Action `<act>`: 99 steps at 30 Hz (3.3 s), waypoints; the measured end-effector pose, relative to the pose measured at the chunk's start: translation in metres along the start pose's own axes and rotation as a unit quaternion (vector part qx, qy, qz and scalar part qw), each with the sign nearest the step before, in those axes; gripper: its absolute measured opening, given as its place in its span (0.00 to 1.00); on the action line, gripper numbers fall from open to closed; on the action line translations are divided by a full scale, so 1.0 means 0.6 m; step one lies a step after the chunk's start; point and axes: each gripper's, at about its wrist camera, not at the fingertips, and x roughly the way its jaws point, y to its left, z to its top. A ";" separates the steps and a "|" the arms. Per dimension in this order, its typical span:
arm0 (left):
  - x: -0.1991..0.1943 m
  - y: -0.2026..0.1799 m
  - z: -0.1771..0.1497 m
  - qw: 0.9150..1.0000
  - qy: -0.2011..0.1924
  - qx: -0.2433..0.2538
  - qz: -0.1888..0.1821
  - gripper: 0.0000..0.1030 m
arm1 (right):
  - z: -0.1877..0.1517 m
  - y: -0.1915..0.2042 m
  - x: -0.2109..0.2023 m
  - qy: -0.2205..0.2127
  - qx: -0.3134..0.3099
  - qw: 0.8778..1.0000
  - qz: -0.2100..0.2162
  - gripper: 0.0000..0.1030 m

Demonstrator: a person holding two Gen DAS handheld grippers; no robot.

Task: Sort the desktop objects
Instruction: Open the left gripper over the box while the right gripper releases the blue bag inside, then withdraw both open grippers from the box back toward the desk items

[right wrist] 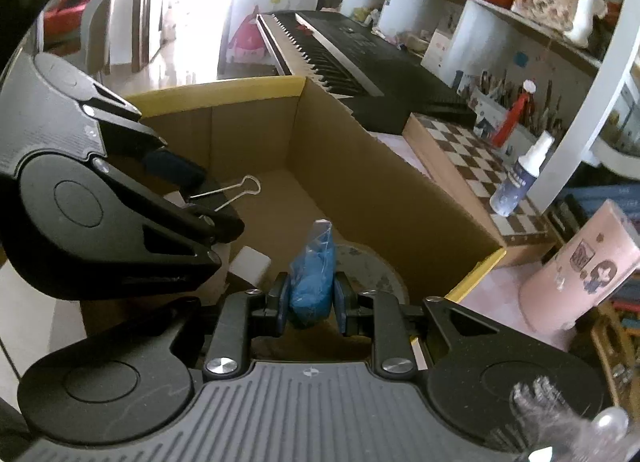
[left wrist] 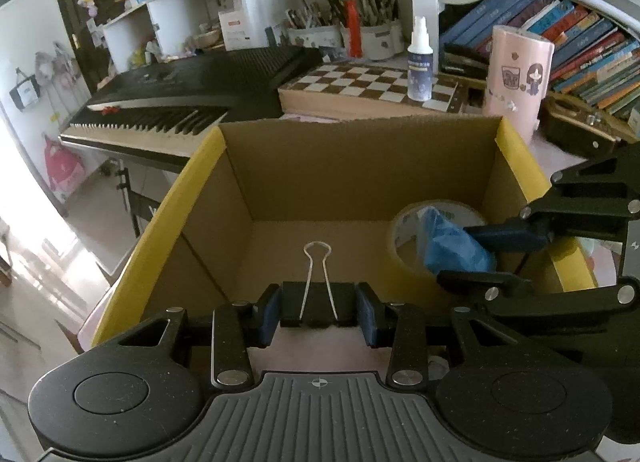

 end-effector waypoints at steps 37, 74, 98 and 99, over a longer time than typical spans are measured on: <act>-0.116 0.043 -0.023 0.994 -0.109 -0.021 0.020 0.90 | -0.015 0.011 -0.122 -0.085 0.166 0.977 -0.102 0.58; -0.278 0.064 -0.204 0.990 -0.136 0.014 -0.042 0.93 | -0.137 0.237 -0.287 -0.071 0.337 0.915 -0.210 0.71; -0.290 -0.025 -0.240 0.982 -0.126 0.079 -0.114 0.94 | -0.219 0.258 -0.349 -0.032 0.379 0.888 -0.259 0.76; -0.290 -0.032 -0.240 0.982 -0.125 0.083 -0.117 0.94 | -0.225 0.255 -0.351 -0.029 0.384 0.885 -0.261 0.76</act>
